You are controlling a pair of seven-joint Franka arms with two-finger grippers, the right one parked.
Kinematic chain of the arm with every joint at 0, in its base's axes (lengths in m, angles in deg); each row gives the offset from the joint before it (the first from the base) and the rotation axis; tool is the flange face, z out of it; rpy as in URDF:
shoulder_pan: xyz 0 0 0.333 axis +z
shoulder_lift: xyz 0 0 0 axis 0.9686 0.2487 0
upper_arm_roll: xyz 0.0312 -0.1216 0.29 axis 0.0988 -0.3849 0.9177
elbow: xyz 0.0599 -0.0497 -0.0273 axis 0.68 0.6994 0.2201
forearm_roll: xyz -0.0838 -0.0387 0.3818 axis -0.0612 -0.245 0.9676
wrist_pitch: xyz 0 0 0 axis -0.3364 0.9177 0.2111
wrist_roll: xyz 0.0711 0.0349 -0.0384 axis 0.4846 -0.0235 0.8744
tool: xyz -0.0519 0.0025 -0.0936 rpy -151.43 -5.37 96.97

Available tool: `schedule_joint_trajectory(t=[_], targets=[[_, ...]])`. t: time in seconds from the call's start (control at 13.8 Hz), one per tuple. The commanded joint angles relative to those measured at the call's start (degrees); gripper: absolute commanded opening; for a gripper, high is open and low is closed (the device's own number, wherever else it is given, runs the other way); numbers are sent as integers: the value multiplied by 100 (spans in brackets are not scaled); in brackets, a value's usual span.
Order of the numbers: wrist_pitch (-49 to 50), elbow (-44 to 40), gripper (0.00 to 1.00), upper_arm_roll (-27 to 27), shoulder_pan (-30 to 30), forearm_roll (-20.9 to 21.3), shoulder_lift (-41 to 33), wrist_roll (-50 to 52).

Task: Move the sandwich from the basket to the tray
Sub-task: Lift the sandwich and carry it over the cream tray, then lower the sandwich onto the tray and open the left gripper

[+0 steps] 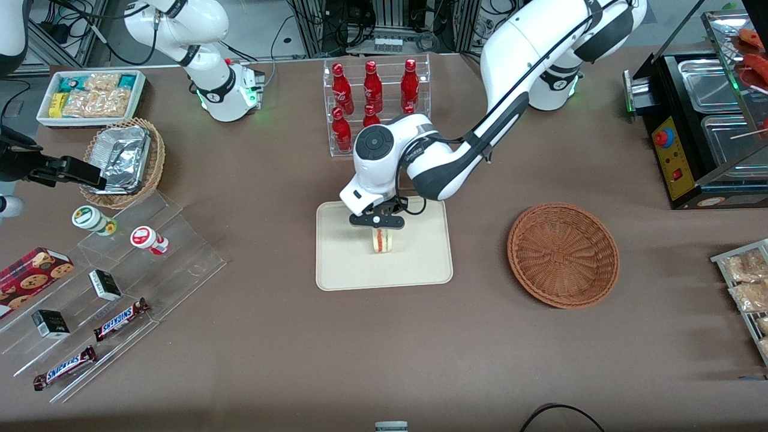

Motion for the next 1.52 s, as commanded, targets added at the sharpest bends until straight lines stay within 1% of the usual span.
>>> schedule_joint_trajectory(t=[0.0,0.29,0.36,0.43,0.51,0.72,1.09,1.16,1.23,1.3,1.45], targets=[[-43,-139,0,21,-86,294,174,313],[-192,-122,0,21,-86,294,297,322],[-201,-130,10,21,-86,294,332,322],[-201,-131,61,21,-95,294,333,322],[-192,-122,99,21,-95,303,333,305],[-140,-122,100,12,-60,242,263,322],[335,-174,100,12,11,172,-395,340],[448,-174,100,21,28,6,-580,357],[650,-174,100,143,28,-109,-816,392],[887,-157,100,405,20,-232,-1097,384],[1222,-139,100,775,28,-714,-1590,296]])
